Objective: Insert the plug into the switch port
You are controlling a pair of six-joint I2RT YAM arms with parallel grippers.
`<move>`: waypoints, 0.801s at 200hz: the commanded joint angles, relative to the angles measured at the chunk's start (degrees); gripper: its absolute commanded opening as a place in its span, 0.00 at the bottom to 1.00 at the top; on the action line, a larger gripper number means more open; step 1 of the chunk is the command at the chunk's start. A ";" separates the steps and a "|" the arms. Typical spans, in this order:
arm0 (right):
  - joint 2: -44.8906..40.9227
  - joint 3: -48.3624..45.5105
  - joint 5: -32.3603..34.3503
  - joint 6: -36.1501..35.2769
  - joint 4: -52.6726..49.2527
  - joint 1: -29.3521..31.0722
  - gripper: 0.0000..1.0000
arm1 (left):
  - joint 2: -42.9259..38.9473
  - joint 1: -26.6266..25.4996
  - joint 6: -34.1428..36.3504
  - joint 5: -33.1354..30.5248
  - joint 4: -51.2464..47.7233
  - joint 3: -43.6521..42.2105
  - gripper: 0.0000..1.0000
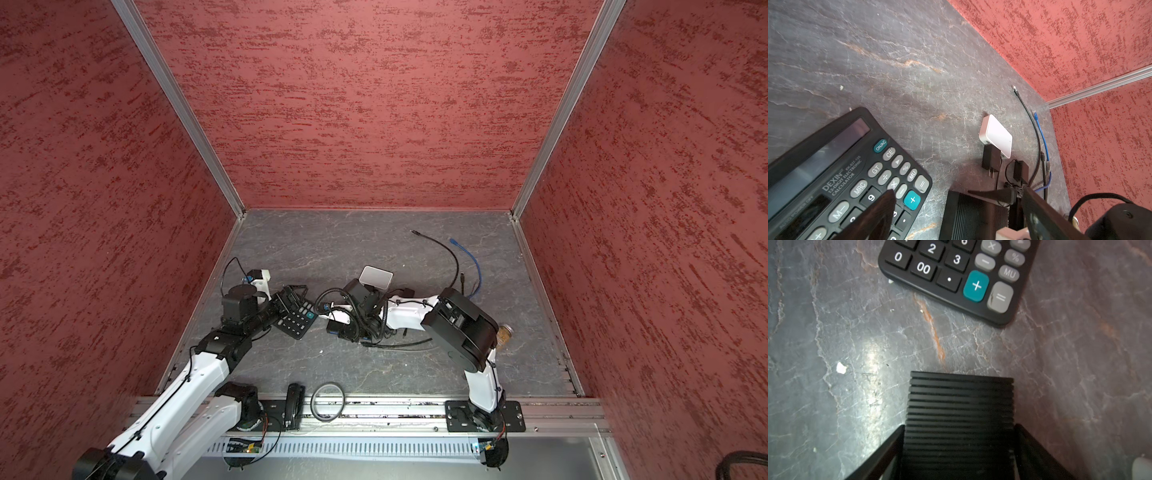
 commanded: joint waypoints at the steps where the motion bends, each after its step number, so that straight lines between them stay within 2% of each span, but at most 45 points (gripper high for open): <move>1: -5.07 -1.77 -1.07 0.54 3.19 0.11 0.87 | 0.80 0.44 0.88 0.76 0.52 2.03 0.96; 22: -10.02 -2.50 -2.39 3.57 2.98 -0.08 0.92 | 2.39 0.44 2.23 0.40 -1.76 3.52 0.96; 58: -18.33 -5.31 -2.25 10.64 2.75 -0.88 0.92 | 5.31 0.27 4.07 0.28 -4.08 5.71 0.97; 86: -23.80 -7.95 2.49 17.79 -0.63 -1.64 0.89 | 9.32 -1.55 7.32 -0.58 -6.44 8.64 0.96; 119: -29.24 -13.49 8.28 25.85 -4.25 -1.65 0.79 | 16.89 -8.60 13.71 -5.02 -11.84 15.07 0.96; 148: -32.80 -19.48 7.91 30.05 -3.74 -1.07 0.68 | 24.91 -16.50 21.84 -9.73 -17.44 22.45 0.94; 160: -33.74 -21.43 7.80 31.14 -2.96 -0.51 0.68 | 27.67 -19.80 25.37 -11.11 -19.60 25.17 0.94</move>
